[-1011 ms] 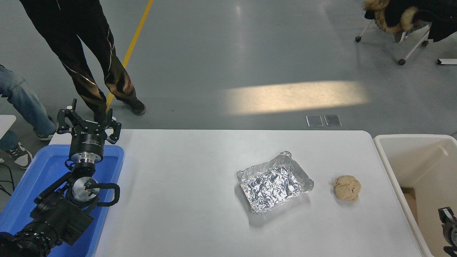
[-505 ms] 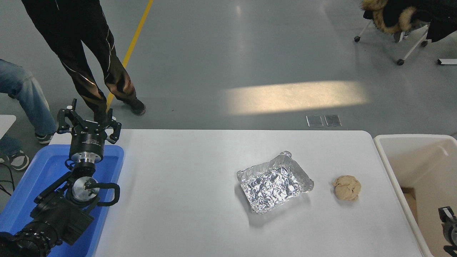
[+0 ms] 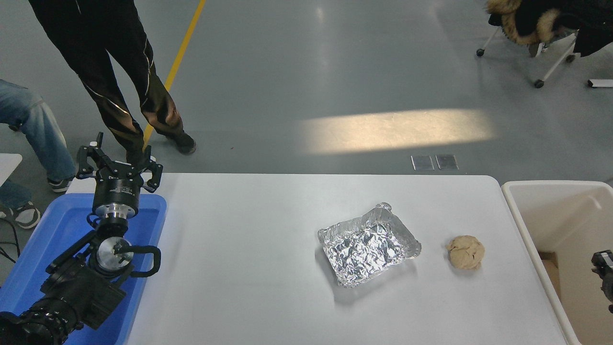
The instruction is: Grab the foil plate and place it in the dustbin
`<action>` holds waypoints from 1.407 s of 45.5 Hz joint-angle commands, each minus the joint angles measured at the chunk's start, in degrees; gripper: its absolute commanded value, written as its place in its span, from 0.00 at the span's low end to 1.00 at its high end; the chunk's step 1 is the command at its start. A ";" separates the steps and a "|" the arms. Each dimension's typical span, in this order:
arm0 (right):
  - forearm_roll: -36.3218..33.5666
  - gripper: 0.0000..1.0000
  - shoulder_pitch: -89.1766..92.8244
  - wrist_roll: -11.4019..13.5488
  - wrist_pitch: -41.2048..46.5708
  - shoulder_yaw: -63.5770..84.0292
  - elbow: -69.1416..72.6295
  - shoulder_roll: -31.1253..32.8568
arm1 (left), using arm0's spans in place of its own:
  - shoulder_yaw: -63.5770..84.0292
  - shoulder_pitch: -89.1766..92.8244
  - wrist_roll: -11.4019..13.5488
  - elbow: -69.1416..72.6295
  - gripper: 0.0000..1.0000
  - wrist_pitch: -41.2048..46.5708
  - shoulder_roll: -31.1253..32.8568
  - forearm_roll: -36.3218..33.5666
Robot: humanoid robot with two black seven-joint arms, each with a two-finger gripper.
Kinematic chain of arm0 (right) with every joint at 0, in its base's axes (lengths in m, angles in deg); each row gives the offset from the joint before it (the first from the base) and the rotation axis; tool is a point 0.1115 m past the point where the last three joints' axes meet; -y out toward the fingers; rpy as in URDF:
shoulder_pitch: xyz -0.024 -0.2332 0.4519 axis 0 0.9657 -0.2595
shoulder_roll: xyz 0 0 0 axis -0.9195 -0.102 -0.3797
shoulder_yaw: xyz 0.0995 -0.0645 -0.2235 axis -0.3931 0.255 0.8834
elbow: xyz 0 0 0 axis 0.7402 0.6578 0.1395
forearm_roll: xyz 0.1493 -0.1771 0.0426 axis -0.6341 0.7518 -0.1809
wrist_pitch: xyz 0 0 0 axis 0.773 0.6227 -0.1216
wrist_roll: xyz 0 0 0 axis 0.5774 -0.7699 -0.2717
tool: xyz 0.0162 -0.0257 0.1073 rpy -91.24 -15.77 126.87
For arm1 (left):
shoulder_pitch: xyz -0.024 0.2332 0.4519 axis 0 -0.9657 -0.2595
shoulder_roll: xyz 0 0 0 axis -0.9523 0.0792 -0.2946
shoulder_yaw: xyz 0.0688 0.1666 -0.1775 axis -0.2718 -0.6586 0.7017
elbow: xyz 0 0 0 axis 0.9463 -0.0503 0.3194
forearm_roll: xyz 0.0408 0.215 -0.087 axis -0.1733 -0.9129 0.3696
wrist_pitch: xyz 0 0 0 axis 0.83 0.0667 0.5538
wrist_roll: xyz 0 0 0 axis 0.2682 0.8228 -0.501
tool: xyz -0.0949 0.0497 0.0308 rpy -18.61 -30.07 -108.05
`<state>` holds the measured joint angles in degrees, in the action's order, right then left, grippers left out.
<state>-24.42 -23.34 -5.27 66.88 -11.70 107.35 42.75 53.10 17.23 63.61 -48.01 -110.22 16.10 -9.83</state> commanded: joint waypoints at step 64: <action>-4.63 1.00 -105.92 0.19 41.73 55.22 59.58 -26.59 | 0.06 -0.10 -0.01 0.00 0.99 -0.08 0.00 0.12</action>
<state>-29.08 -124.03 -5.16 105.01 44.75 166.34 17.22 53.16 17.13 63.59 -47.98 -110.29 16.10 -9.71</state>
